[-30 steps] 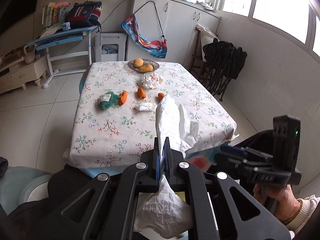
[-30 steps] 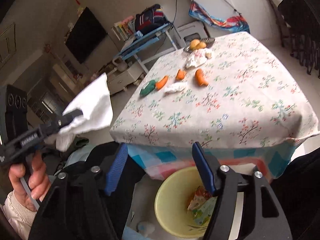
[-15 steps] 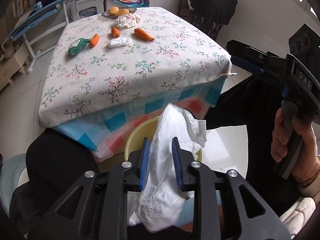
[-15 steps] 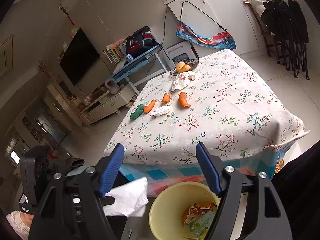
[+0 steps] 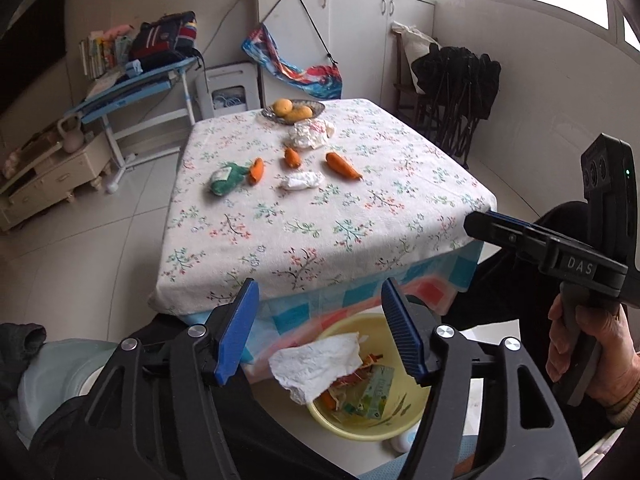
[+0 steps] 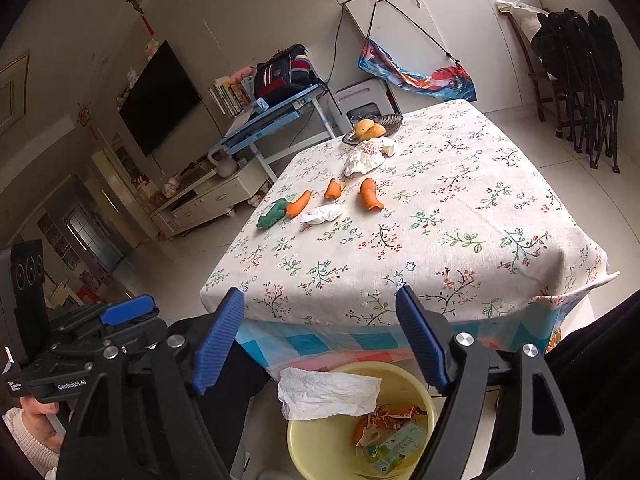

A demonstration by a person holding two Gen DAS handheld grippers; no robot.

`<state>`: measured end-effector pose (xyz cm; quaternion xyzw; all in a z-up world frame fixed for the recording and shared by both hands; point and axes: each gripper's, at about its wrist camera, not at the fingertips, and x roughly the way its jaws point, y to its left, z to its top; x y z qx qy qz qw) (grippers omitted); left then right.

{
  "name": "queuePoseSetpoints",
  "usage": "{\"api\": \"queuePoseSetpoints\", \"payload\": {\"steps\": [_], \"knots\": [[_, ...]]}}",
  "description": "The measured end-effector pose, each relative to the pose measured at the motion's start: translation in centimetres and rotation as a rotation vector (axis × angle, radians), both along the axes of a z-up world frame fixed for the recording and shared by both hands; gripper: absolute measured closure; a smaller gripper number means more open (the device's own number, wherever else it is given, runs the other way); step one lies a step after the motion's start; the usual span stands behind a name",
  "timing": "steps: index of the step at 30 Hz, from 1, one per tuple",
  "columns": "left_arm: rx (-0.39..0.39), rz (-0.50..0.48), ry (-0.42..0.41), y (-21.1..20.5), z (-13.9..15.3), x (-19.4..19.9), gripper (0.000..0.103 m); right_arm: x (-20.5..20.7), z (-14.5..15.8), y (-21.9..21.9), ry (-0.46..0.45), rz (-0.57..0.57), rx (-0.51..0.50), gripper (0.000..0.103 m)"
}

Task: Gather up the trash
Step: 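Carry the white tissue over the basin and open the left tool, then move both tools back over the remaining items on the table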

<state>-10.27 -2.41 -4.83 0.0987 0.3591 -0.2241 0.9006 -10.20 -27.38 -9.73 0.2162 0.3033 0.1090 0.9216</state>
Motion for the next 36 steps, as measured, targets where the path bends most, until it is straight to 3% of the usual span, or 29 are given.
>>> {"api": "queuePoseSetpoints", "payload": {"steps": [10, 36], "knots": [[-0.024, 0.098, -0.140, 1.5, 2.4, -0.3, 0.028, -0.3, 0.5, 0.7, -0.032, -0.002, -0.036, 0.026], [-0.059, 0.191, -0.182, 3.3, 3.1, -0.3, 0.028, -0.4, 1.2, 1.9, -0.073, 0.015, -0.097, 0.026]]}}
